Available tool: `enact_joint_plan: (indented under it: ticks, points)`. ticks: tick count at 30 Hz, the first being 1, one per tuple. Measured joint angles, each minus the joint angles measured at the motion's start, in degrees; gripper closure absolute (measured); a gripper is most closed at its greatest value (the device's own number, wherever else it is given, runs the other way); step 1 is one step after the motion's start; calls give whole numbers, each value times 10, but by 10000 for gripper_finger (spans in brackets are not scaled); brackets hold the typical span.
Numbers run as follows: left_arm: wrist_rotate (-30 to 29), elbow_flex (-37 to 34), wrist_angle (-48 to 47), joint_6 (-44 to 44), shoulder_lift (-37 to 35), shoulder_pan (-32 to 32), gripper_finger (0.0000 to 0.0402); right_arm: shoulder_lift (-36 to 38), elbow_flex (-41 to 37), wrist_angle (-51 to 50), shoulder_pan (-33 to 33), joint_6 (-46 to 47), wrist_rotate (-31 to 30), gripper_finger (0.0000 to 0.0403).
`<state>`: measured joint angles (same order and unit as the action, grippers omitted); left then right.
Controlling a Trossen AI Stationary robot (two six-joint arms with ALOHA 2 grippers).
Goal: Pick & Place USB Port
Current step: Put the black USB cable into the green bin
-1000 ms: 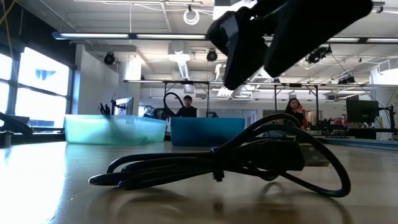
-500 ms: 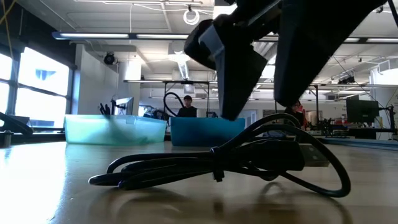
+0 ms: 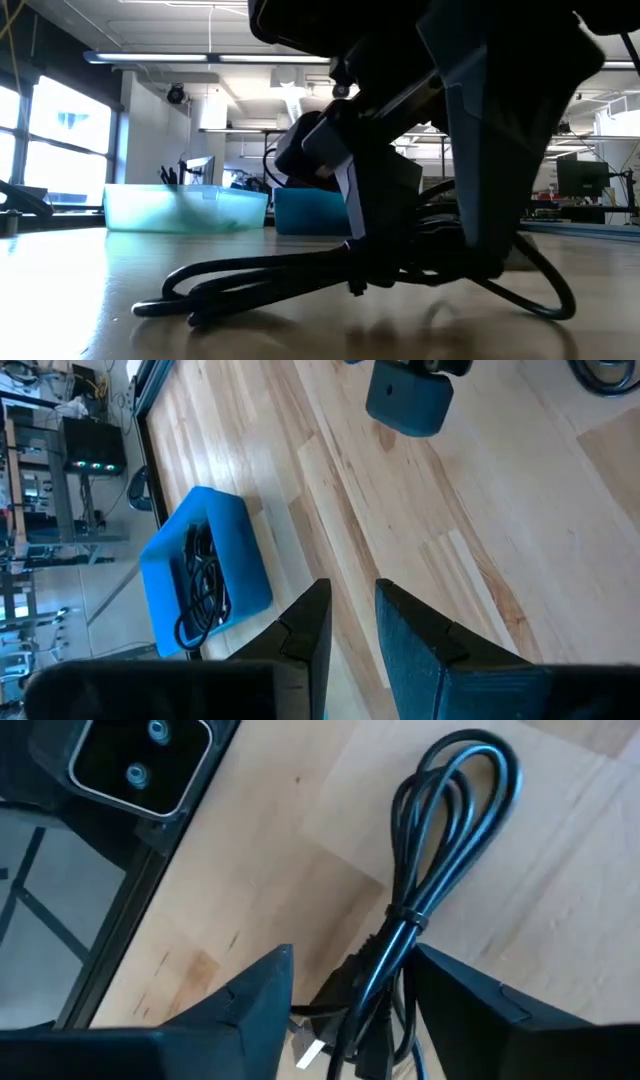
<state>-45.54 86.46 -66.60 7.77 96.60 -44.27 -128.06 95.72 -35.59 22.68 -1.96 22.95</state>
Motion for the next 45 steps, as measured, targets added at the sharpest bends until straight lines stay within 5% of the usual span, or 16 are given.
enact_joint_plan:
  ticks: [10,20,25,38,45]
  points:
    - [-1,0,0,0,0,0,324,4,0,-3,-5,-45,23,385]
    - [2,0,1,-22,0,0,324,80,0,-47,25,-63,-192,394]
    - [-49,-19,33,-31,0,0,322,127,0,-65,50,-45,-291,394]
    - [-80,-37,111,-52,1,0,207,157,0,-68,70,-64,-376,394]
    - [-25,-37,224,-146,1,0,164,157,0,-66,50,-71,-396,395]
